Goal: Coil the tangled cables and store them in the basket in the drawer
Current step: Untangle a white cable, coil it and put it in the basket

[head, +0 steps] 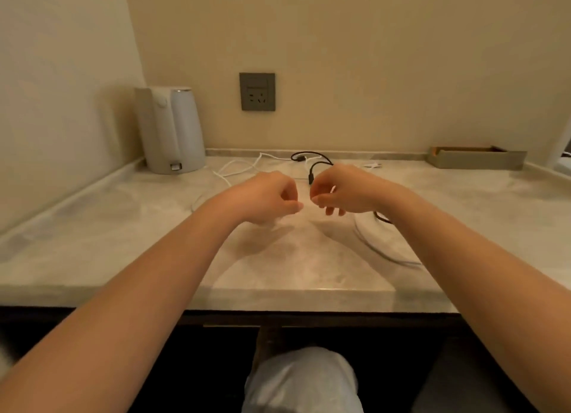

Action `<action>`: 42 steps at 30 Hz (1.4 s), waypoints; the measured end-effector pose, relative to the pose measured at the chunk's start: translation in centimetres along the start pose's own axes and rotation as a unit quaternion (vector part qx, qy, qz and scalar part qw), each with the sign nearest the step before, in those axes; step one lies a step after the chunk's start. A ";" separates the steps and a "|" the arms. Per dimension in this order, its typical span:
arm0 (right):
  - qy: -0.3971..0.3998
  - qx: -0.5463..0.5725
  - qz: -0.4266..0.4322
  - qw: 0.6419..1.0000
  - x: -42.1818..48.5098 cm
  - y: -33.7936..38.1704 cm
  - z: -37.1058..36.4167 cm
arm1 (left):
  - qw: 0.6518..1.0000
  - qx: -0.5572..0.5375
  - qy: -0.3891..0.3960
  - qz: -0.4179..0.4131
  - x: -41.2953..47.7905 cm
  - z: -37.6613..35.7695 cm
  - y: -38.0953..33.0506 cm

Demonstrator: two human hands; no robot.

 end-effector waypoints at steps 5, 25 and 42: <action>-0.022 -0.005 -0.006 1.000 4.6 -1.0 -0.9 | 0.998 -0.001 -0.035 0.056 3.8 0.8 4.1; 0.018 -0.033 -0.053 0.998 12.2 -4.6 -2.3 | 0.983 -0.111 -0.010 0.149 12.1 1.0 10.5; -0.344 0.343 -0.162 0.859 8.1 -13.3 3.7 | 0.970 -0.169 -0.172 0.038 12.3 2.1 9.6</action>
Point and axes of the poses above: each hand's wrist, its own x-axis towards the middle knuckle, its own z-axis out of the back of the hand, y = z × x, the point moved 10 cm from there along x, towards the middle knuckle, and after that the axes turned 4 degrees about z, right-handed, at the moved point
